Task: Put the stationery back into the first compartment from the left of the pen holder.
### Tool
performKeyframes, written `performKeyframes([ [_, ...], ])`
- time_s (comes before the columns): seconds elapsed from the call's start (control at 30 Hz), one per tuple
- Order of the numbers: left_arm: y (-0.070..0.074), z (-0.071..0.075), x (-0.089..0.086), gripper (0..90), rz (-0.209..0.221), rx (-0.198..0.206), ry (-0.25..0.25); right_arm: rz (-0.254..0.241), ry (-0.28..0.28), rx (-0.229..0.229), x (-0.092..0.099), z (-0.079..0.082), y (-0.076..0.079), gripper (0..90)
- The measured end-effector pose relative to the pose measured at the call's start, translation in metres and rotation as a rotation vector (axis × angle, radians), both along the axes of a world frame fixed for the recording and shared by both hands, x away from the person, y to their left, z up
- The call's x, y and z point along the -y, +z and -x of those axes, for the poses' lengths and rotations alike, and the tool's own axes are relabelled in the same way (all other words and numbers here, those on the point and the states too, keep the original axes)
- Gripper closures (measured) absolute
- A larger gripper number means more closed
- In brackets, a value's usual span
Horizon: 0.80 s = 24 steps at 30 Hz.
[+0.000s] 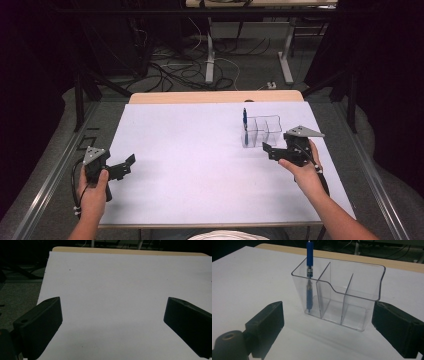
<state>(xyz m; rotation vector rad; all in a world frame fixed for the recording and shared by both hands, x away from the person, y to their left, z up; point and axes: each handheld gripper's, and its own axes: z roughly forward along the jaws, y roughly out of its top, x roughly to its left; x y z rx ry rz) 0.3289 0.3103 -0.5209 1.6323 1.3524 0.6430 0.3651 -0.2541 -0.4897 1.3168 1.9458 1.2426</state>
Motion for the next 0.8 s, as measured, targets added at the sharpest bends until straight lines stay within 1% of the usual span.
performKeyframes([
  [0.07,0.000,0.000,0.000,1.8,0.000,0.000,-0.001,0.011,-0.001,0.010,0.002,0.001,-0.003,9.1],
  [0.17,0.000,0.000,0.000,1.8,0.002,-0.002,0.000,0.020,-0.005,0.011,0.004,0.003,-0.006,8.3],
  [0.4,0.000,0.000,0.000,1.8,0.001,-0.001,0.000,0.017,-0.024,0.001,0.009,0.004,-0.015,5.0],
  [0.43,0.000,0.000,0.000,1.8,0.001,-0.001,0.000,0.020,-0.028,0.010,0.010,0.004,-0.016,4.6],
  [0.5,0.000,0.000,0.000,1.8,0.001,0.001,0.000,0.027,-0.030,0.002,0.012,0.004,-0.018,3.5],
  [0.57,0.000,0.000,0.000,1.8,0.001,0.000,0.000,0.019,-0.033,0.001,0.013,0.004,-0.020,2.6],
  [0.67,0.000,0.000,0.000,1.8,0.001,0.000,-0.001,0.023,-0.044,-0.008,0.015,0.004,-0.023,2.4],
  [0.73,0.000,0.000,0.000,1.8,0.001,0.001,-0.002,0.018,-0.043,-0.005,0.016,0.003,-0.025,2.0],
  [0.8,0.000,0.000,0.000,1.8,0.002,0.002,-0.001,0.018,-0.044,-0.015,0.016,0.004,-0.026,1.6],
])
